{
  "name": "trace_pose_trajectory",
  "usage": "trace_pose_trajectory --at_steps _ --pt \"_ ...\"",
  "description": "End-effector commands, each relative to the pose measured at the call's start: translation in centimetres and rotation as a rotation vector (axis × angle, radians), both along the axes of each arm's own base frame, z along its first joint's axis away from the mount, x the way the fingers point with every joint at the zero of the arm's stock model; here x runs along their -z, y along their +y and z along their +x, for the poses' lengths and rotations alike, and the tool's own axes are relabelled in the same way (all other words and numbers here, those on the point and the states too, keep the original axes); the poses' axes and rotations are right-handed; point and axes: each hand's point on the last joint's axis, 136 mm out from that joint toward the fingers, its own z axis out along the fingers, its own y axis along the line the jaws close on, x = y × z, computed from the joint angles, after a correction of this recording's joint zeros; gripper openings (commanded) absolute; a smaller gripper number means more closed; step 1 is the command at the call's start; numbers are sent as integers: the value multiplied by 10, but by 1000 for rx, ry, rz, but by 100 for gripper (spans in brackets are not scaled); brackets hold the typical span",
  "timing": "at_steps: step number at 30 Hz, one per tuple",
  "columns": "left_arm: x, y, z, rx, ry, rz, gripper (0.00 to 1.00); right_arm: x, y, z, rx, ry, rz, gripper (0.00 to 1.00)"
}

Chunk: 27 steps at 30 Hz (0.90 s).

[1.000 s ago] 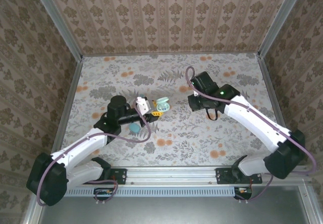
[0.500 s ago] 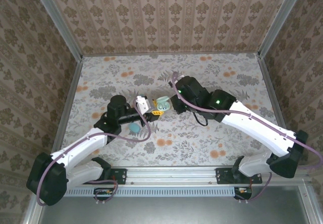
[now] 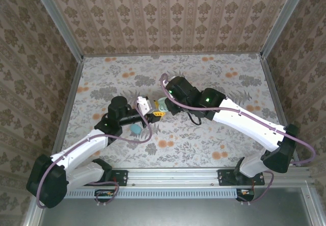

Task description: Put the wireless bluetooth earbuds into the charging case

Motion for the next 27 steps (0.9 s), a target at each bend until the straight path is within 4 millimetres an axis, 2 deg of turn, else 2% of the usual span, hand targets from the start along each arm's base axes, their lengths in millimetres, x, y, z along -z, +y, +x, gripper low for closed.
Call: trace_pose_trajectory --at_steps 1,9,15,27 --pt "-22 -3 -3 13 -30 -52 4 -2 -4 -1 1 -15 -28 15" --pt "-26 -4 0 10 14 -79 4 -1 -9 0 28 -37 -14 15" --pt "-28 -4 2 8 46 -95 4 -10 -16 1 54 -72 9 15" --pt "-32 -4 2 17 66 -116 4 -6 -15 -1 47 -66 9 15"
